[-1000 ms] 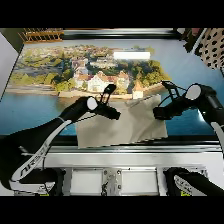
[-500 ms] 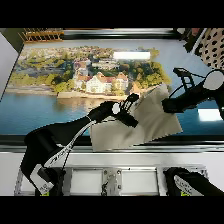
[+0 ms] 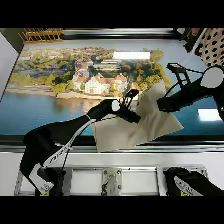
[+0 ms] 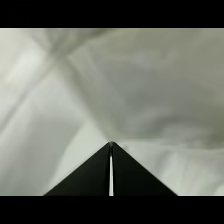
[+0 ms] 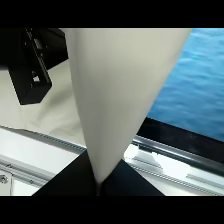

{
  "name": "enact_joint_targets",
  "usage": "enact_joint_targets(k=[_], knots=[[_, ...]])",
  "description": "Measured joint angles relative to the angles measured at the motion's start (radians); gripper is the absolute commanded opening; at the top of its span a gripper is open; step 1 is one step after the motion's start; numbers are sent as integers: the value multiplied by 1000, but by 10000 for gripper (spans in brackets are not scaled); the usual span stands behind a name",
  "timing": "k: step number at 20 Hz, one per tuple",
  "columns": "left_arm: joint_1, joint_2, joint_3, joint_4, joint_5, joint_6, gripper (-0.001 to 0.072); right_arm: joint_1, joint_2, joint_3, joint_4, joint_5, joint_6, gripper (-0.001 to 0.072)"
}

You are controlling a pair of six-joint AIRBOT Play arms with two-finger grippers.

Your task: Fold the clothes and pants, and hang the long-sleeved shirts on hangers.

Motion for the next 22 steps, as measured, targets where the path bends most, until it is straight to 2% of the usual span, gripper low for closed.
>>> enact_joint_targets(k=[7,13,14,16,17,20,22], knots=[[202,145,0,8,-8,0,6,104,-6,2,84,-70,12,6],[415,280,0,10,-42,16,7,304,-103,2,136,-232,47,22],[447,302,0,10,-50,23,7,348,-132,2,150,-275,51,147],[512,348,0,10,-61,32,7,449,-208,2,199,-399,53,607],[543,369,0,10,-67,40,6,506,-255,2,236,-482,48,719],[644,437,0,10,-75,50,7,654,-378,5,395,-740,-82,718],[705,477,0,10,-89,55,7,703,-415,10,481,-844,-171,716]])
